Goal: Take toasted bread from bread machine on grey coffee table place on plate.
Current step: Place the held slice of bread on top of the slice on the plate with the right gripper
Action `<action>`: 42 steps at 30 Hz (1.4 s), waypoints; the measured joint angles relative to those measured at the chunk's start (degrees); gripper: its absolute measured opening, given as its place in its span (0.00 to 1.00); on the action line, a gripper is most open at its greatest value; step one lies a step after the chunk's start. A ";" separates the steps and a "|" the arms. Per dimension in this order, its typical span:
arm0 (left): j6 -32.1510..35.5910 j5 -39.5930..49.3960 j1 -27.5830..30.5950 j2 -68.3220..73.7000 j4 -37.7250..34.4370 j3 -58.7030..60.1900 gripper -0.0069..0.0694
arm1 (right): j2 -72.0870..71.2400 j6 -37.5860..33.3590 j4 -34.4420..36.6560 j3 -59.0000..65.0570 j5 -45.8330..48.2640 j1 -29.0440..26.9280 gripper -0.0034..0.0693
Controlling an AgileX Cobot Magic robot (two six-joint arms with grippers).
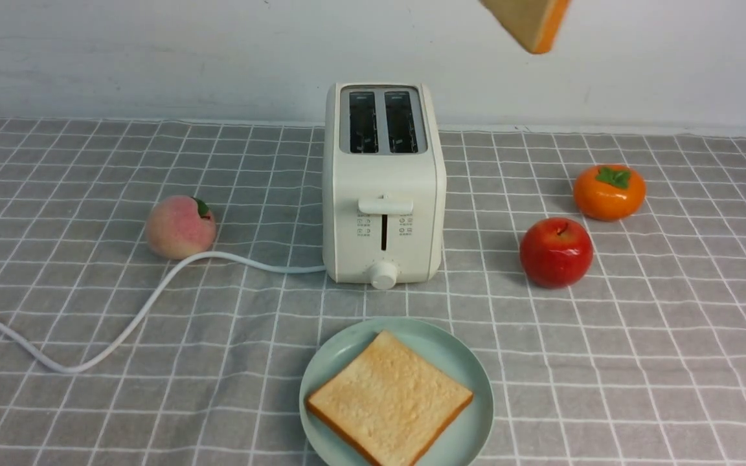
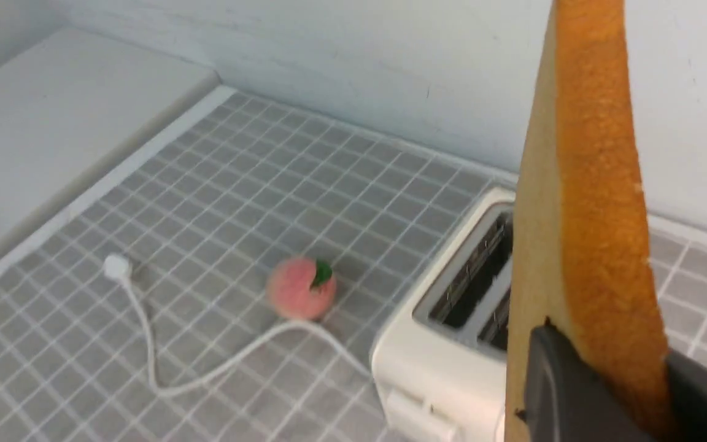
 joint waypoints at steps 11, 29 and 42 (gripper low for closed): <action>0.00 -4.13 0.00 0.00 0.80 0.00 0.07 | -1.75 -1.41 3.65 18.83 9.78 -3.74 0.15; 0.00 -4.40 0.00 0.00 -2.39 3.06 0.07 | 7.73 -19.30 28.53 46.02 -3.72 4.44 0.24; 0.00 -4.34 0.00 0.00 -2.46 3.12 0.07 | 13.75 -15.06 27.27 46.02 -8.92 7.08 0.40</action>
